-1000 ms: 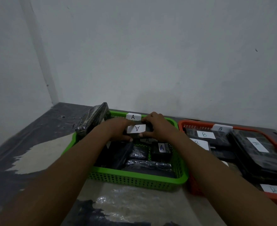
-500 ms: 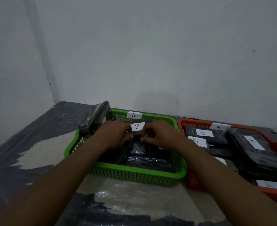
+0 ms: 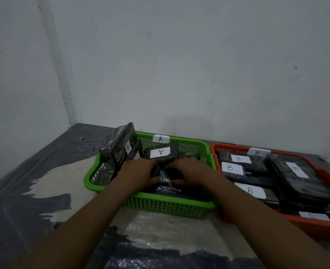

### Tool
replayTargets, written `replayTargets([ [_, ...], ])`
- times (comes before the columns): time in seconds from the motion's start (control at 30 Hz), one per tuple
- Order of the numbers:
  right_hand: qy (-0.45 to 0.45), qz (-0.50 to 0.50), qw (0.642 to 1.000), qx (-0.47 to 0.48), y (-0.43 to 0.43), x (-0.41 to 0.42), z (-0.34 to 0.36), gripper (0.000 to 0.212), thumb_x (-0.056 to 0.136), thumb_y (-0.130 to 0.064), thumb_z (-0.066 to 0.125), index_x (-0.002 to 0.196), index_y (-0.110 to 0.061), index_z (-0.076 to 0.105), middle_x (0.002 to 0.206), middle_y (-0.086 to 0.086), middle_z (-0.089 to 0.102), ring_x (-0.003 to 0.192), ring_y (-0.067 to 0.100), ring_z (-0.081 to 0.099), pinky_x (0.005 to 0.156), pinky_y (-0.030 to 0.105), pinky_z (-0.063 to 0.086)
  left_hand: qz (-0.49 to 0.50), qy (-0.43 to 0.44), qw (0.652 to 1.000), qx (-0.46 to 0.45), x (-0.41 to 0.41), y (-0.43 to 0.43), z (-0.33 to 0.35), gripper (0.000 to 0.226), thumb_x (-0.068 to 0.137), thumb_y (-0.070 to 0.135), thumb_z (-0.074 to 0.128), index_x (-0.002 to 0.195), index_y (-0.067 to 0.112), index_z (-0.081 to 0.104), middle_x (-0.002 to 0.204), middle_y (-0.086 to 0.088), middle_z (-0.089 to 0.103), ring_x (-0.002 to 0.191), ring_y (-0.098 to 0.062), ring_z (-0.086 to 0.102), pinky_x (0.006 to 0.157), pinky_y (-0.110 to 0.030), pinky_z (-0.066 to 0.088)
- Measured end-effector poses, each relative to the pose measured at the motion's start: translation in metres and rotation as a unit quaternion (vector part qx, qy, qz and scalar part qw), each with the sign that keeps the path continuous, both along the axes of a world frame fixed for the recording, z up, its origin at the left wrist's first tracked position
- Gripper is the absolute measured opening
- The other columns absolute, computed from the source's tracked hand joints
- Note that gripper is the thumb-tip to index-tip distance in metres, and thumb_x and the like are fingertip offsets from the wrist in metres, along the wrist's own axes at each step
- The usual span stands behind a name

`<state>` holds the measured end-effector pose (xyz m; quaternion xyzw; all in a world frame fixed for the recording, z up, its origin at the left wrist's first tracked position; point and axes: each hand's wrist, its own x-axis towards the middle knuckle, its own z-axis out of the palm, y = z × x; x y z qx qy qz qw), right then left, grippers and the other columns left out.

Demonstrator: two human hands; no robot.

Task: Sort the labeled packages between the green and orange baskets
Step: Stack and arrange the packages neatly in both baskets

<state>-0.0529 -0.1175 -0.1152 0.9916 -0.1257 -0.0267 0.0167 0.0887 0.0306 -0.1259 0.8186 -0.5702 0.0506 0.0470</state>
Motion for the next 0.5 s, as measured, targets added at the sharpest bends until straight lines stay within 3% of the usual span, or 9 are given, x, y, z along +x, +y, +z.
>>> replayTargets([
  [0.2,-0.131,0.045,0.99,0.009,-0.005,-0.019,0.021,0.06,0.069,-0.049,0.076,0.122,-0.022,0.068,0.104,-0.002,0.064,0.094,0.016,0.06,0.079,0.031,0.051,-0.005,0.02,1.0,-0.012,0.003,0.002,0.0,0.05,0.088,0.057,0.061,0.13,0.032,0.055,0.119,0.003,0.069,0.105,-0.02,0.066,0.086,-0.038,0.055],
  [0.3,-0.195,0.051,0.978,0.053,-0.013,-0.036,0.03,0.06,0.067,-0.044,0.08,0.121,-0.022,0.07,0.103,-0.004,0.066,0.092,0.011,0.06,0.076,0.026,0.051,-0.032,0.038,0.998,-0.026,0.005,0.0,0.0,0.065,0.084,0.058,0.066,0.141,0.033,0.046,0.132,0.004,0.063,0.115,-0.019,0.062,0.092,-0.039,0.053],
  [0.4,-0.236,0.058,0.966,0.087,-0.018,-0.047,0.03,0.059,0.066,-0.042,0.083,0.12,-0.021,0.071,0.104,-0.005,0.07,0.091,0.008,0.061,0.076,0.021,0.052,-0.104,0.102,0.987,-0.071,0.001,-0.004,0.005,0.085,0.077,0.06,0.074,0.148,0.03,0.038,0.148,0.006,0.05,0.13,-0.017,0.053,0.11,-0.047,0.041],
  [0.5,-0.256,0.046,0.955,0.143,-0.022,-0.051,0.025,0.058,0.068,-0.04,0.083,0.121,-0.023,0.07,0.107,-0.009,0.071,0.092,0.001,0.061,0.076,0.01,0.048,-0.175,0.174,0.958,-0.146,-0.004,-0.009,0.012,0.07,0.08,0.052,0.076,0.14,0.03,0.049,0.136,0.006,0.061,0.119,-0.014,0.059,0.102,-0.042,0.049],
])
